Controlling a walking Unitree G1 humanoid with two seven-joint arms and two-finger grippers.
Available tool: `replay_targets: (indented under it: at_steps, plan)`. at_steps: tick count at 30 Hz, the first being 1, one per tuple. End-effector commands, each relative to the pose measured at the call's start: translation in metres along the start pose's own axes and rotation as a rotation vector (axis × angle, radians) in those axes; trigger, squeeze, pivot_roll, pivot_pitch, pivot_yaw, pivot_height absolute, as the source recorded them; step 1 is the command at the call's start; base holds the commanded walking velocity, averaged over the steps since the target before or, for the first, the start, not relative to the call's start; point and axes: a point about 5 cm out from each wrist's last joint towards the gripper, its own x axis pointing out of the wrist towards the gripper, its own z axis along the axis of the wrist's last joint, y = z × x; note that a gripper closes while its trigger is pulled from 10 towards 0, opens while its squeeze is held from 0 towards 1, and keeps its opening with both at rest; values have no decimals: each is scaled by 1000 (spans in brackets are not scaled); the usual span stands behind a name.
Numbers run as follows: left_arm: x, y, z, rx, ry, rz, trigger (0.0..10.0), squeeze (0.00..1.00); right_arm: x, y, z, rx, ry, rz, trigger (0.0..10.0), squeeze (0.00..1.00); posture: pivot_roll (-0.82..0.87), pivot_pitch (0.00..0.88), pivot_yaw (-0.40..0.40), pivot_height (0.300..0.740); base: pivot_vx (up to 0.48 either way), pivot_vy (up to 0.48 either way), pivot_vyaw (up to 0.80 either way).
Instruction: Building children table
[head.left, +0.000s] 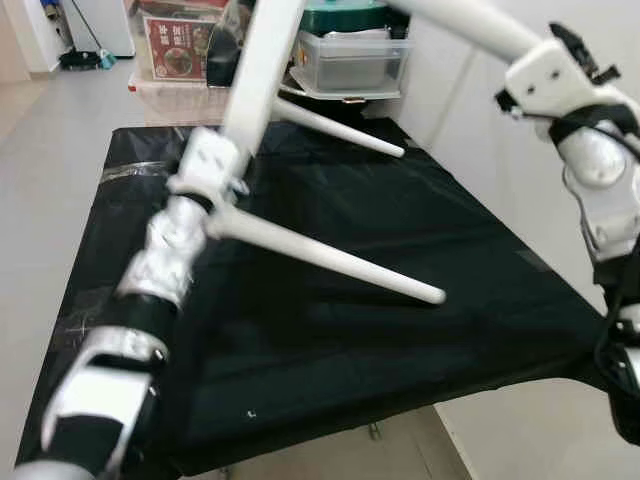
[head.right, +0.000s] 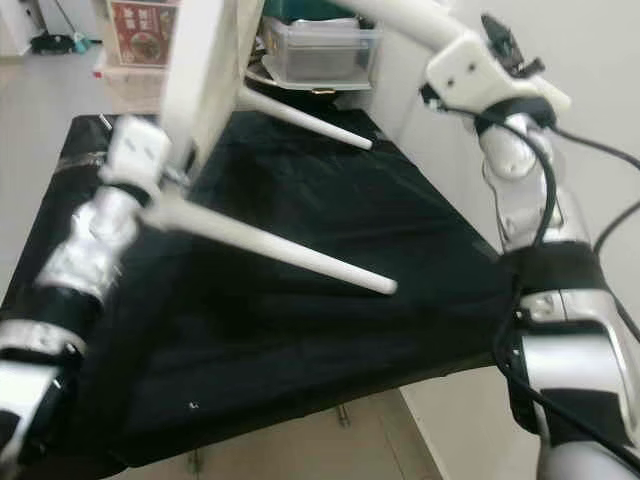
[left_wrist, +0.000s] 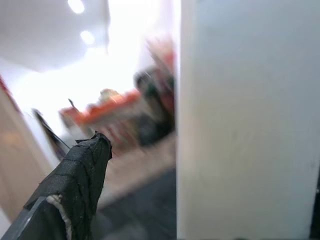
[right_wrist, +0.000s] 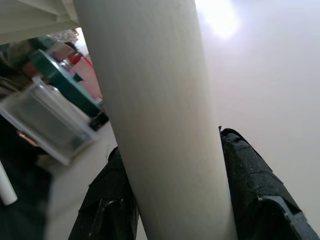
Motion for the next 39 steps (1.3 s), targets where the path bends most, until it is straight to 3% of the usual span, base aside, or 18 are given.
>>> replay_targets:
  at_steps: [1,4,7,11,14,16,17,18,21,24,30,32,33,34,35,36,37,39]
  plan:
    - [10,42,15,62,-35,125,10000,0,-3,-23,-24,278,153,-117,0,0,69,0,-73,740,0,0,0]
    - [20,55,33,115,-82,122,10000,0,-4,-16,-32,389,210,-103,0,0,71,0,-75,740,0,0,0]
    - [35,71,63,222,-153,86,10000,0,-10,5,-48,520,313,-75,0,0,85,0,-78,740,0,0,0]
    - [42,75,76,269,-180,56,10000,0,-16,17,-56,580,363,-64,0,0,85,0,-78,740,0,0,0]
    - [50,75,89,315,-199,6,10000,0,-31,41,-65,638,432,-39,0,0,89,0,-73,740,0,0,0]
    - [50,75,89,315,-199,6,10000,0,-31,41,-65,638,432,-39,0,0,89,0,-73,740,0,0,0]
    - [52,72,90,331,-192,-26,10000,0,-45,61,-69,687,491,-16,0,0,81,0,-72,740,0,0,0]
    - [52,72,90,331,-192,-26,10000,0,-45,61,-69,687,491,-16,0,0,81,0,-72,740,0,0,0]
    - [52,62,83,352,-179,-105,10000,0,-81,97,-78,798,640,12,0,0,76,0,-75,740,0,0,0]
    - [51,56,81,360,-181,-155,10000,0,-96,109,-81,829,698,5,0,0,74,0,-74,740,0,0,0]
    - [50,35,86,476,-221,-427,10000,0,-118,136,-73,883,771,63,0,0,72,0,-69,740,0,0,0]
    - [50,35,86,476,-221,-427,10000,0,-118,136,-73,883,771,63,0,0,72,0,-69,740,0,0,0]
    - [50,29,89,539,-226,-525,10000,0,-123,144,-68,889,784,91,0,0,72,0,-69,740,0,0,0]
    - [50,29,89,539,-226,-525,10000,0,-123,144,-68,889,784,91,0,0,72,0,-69,740,0,0,0]
    - [44,19,89,686,-212,-745,10000,0,-130,158,-60,904,795,143,0,0,82,0,-72,740,0,0,0]
    - [44,19,89,686,-212,-745,10000,0,-130,158,-60,904,795,143,0,0,82,0,-72,740,0,0,0]
    - [40,16,87,759,-200,-874,10000,0,-136,162,-52,916,811,169,0,0,82,0,-72,740,0,0,0]
    - [38,16,87,773,-199,-908,10000,0,-138,163,-51,919,818,176,0,0,82,0,-72,740,0,0,0]
